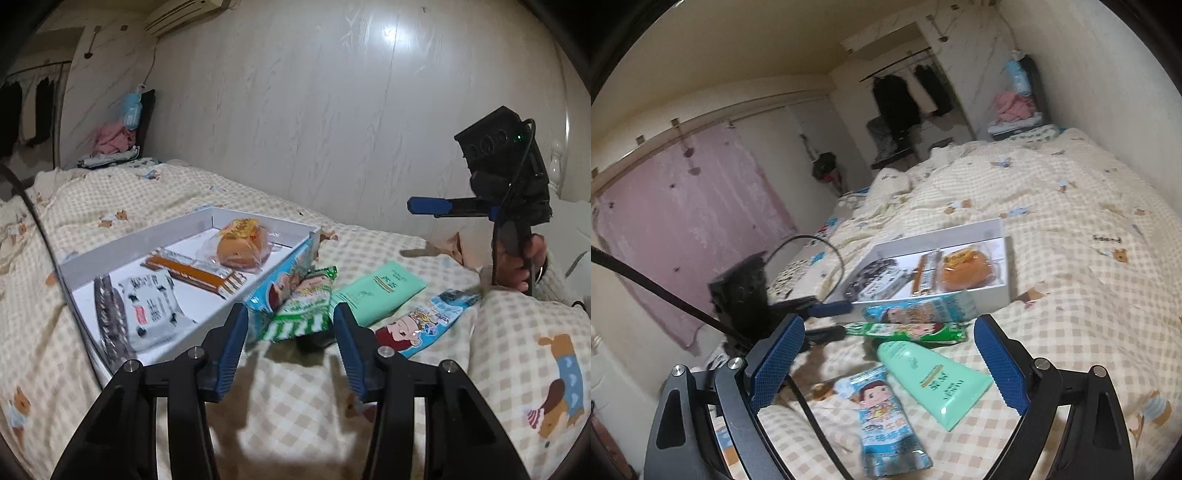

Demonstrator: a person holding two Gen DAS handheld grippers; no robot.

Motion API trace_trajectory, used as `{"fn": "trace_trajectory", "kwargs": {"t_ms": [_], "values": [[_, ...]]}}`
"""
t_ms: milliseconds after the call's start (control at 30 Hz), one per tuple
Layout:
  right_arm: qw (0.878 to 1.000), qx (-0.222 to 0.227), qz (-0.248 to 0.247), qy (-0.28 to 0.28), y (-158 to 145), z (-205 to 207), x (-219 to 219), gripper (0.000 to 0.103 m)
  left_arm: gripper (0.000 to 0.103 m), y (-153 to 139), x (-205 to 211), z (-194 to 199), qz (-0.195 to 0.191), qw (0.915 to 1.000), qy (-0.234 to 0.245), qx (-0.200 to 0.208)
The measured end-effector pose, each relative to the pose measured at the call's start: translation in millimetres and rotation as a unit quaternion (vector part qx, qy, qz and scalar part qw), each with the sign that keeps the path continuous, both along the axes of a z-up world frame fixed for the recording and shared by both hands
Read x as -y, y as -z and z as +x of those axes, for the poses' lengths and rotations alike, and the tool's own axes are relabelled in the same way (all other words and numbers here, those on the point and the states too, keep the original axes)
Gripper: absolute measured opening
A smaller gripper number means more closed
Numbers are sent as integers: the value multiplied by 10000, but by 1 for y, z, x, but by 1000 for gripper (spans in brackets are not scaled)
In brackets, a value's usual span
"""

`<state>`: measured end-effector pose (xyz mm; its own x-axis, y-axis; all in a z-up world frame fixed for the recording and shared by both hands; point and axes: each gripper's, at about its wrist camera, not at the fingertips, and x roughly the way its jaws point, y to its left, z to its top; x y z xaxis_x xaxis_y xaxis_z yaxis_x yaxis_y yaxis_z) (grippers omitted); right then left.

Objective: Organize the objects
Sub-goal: 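Withdraw both grippers from the box and move toward the remaining snacks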

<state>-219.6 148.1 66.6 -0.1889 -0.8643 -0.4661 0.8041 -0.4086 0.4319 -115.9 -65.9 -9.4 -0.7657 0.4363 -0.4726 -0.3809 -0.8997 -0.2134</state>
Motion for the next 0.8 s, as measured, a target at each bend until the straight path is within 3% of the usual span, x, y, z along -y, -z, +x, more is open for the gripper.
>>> {"fn": "trace_trajectory", "kwargs": {"t_ms": [167, 300, 400, 433, 500, 567, 633, 733, 800], "values": [[9980, 60, 370, -499, 5, -6, 6, 94, 52, 20, -1, 7, 650, 9947, 62, 797], [9933, 471, 469, -951, 20, -20, 10, 94, 53, 23, -6, 20, 1150, 9876, 12, 1065], [9883, 758, 527, -1212, 27, -31, 13, 94, 52, 17, -7, 36, 952, 9877, -557, 1109], [9869, 769, 610, -1280, 28, -33, 14, 94, 52, 15, -5, 44, 895, 9854, -922, 1114], [9839, 571, 939, -1411, 27, -32, 19, 94, 52, 15, -2, 57, 1040, 9805, -1214, 1141], [9832, 249, 1041, -1478, 24, -27, 19, 94, 53, 17, 5, 77, 1356, 9763, -1353, 1005], [9848, 61, 931, -1463, 22, -23, 14, 93, 58, 18, 8, 95, 1420, 9748, -1541, 770], [9893, -32, 529, -1359, 18, -17, 2, 93, 62, 12, 6, 94, 1362, 9785, -1419, 625], [9908, -83, 403, -1287, 12, -16, -4, 93, 63, 10, -1, 85, 1102, 9822, -1348, 712]]}}
